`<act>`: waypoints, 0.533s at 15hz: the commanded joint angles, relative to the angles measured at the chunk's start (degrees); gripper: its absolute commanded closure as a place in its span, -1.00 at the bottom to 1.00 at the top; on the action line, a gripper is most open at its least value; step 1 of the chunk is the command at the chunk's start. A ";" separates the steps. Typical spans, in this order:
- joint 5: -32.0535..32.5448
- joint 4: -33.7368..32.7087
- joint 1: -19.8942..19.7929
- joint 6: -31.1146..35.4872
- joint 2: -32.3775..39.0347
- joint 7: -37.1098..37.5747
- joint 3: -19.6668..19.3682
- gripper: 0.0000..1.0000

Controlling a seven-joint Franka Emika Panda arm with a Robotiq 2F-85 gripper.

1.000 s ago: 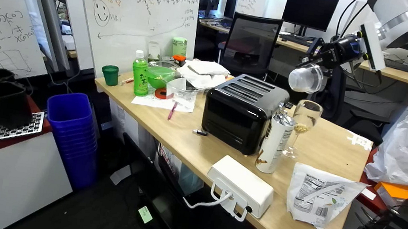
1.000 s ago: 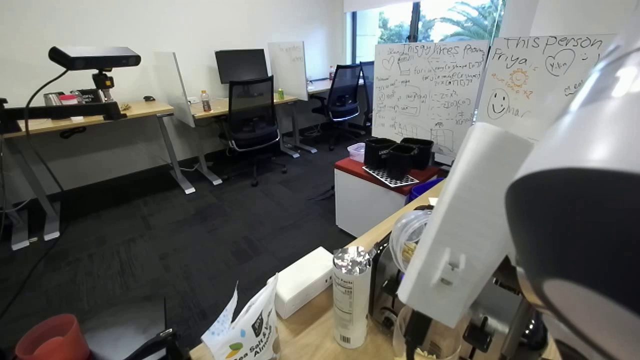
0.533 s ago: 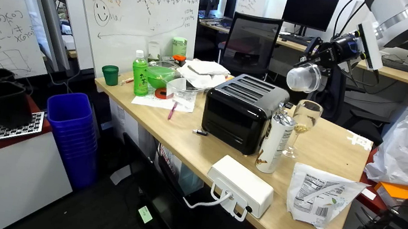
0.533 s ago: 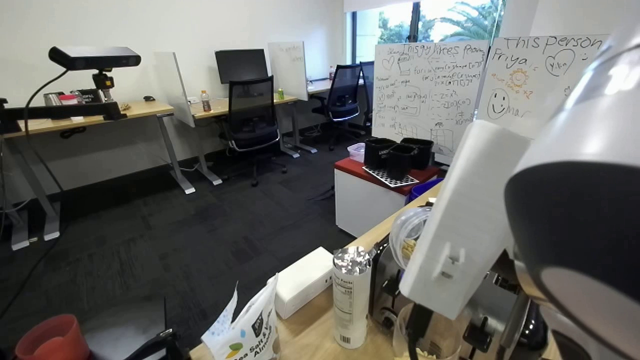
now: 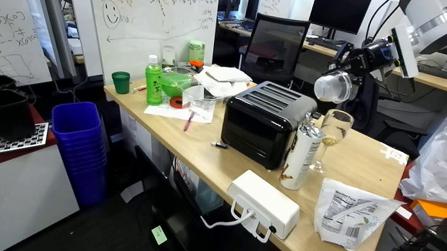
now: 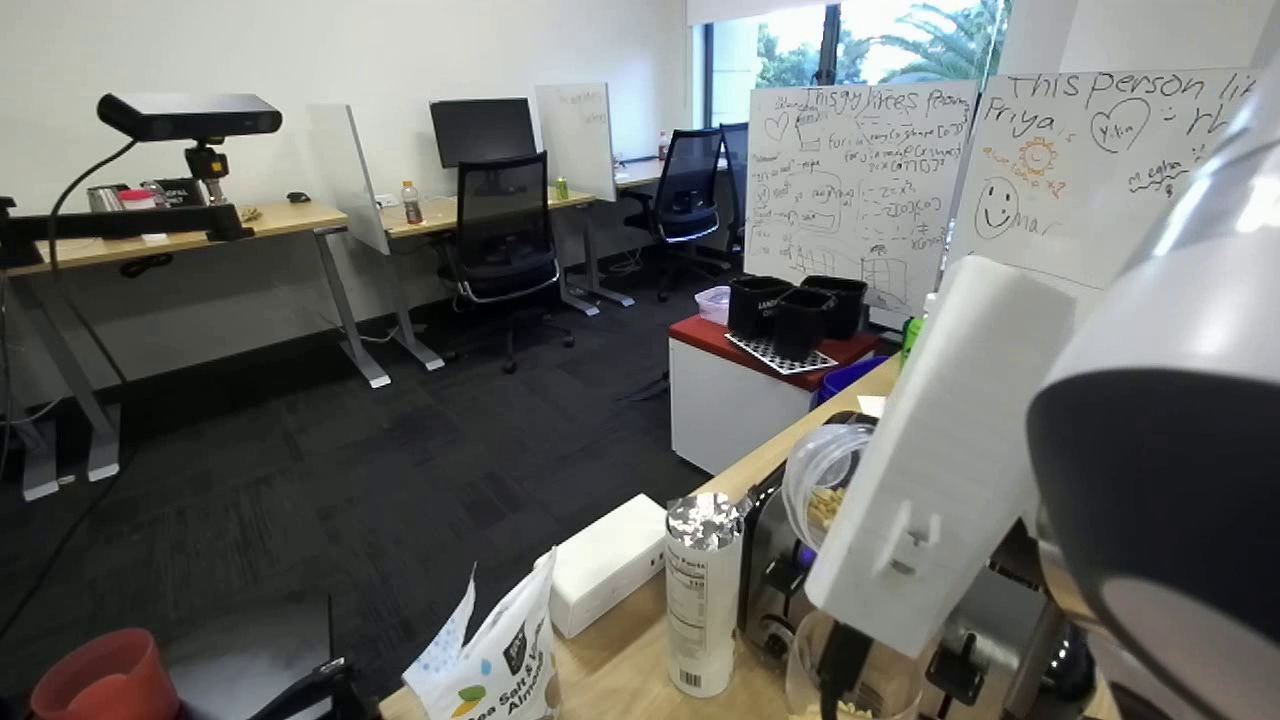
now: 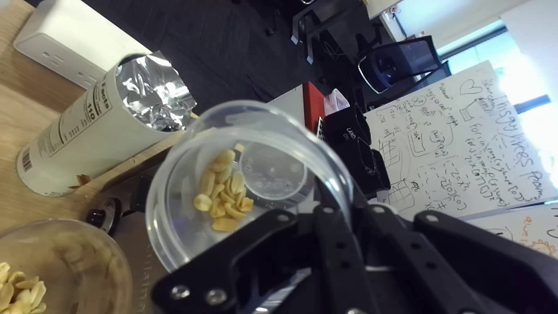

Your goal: Pour the contents of the bowl into the wine glass

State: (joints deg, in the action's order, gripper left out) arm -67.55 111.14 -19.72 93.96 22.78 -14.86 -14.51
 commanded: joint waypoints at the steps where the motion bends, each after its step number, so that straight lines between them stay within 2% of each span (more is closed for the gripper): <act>1: -1.86 -2.55 -1.23 -2.79 2.95 1.37 0.21 0.96; 8: -2.98 -4.22 -2.09 -5.91 5.11 1.71 0.17 0.96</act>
State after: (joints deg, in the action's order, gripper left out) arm -69.55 108.65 -20.53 91.20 26.60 -14.02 -14.55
